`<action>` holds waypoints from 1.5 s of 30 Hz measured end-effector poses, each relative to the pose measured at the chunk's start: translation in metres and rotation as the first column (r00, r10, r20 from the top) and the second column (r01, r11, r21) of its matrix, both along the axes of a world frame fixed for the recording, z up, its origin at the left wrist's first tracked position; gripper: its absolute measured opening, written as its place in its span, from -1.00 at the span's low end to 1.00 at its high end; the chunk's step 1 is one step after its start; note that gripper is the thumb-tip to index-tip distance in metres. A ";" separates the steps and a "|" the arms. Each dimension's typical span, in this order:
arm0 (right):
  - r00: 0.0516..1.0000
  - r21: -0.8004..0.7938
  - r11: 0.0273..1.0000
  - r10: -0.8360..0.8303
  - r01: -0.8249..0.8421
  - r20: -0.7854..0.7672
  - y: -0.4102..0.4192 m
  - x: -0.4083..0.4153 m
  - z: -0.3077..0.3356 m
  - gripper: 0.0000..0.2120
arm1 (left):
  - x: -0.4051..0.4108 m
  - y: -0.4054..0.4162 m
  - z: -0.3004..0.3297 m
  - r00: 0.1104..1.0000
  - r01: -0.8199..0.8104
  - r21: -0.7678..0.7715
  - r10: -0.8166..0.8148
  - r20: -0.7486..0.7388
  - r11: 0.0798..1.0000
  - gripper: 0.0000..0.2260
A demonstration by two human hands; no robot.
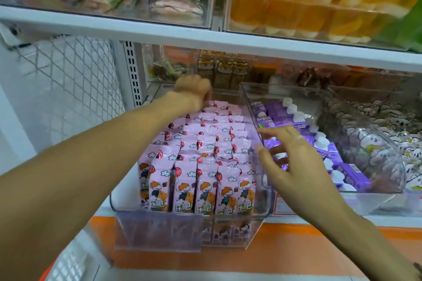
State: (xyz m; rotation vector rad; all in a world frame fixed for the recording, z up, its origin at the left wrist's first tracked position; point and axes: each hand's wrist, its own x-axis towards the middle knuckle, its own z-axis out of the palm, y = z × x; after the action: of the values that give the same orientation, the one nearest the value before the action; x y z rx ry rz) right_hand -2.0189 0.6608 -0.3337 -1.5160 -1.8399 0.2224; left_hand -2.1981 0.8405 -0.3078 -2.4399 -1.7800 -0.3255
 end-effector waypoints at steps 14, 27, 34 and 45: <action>0.999 0.102 0.995 -0.016 0.021 -0.045 -0.003 -0.006 0.006 -0.65 | -0.024 -0.065 0.027 0.087 -0.060 -0.002 0.008 0.996 0.998 -0.77; 0.797 -0.145 0.885 0.314 -0.442 -0.515 -0.023 -0.060 0.019 -0.74 | -0.039 -0.195 -0.007 0.021 0.148 0.045 -0.049 0.999 0.988 -0.88; 0.661 -0.244 0.877 0.105 -0.414 -0.743 -0.020 -0.057 0.011 -0.75 | -0.038 -0.198 -0.022 0.312 0.208 0.099 -0.162 0.936 0.973 -0.70; 0.588 -0.142 0.862 0.203 -0.487 -0.782 -0.026 -0.063 0.017 -0.72 | -0.031 -0.197 -0.031 0.459 0.231 0.154 -0.247 0.854 0.961 -0.66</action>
State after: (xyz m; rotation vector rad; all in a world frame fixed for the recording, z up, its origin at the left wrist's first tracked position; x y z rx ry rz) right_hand -2.0824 0.6352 -0.3166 -0.9758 -1.4021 1.2439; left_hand -2.2289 0.6432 -0.3385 -2.7017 -1.5642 -1.9152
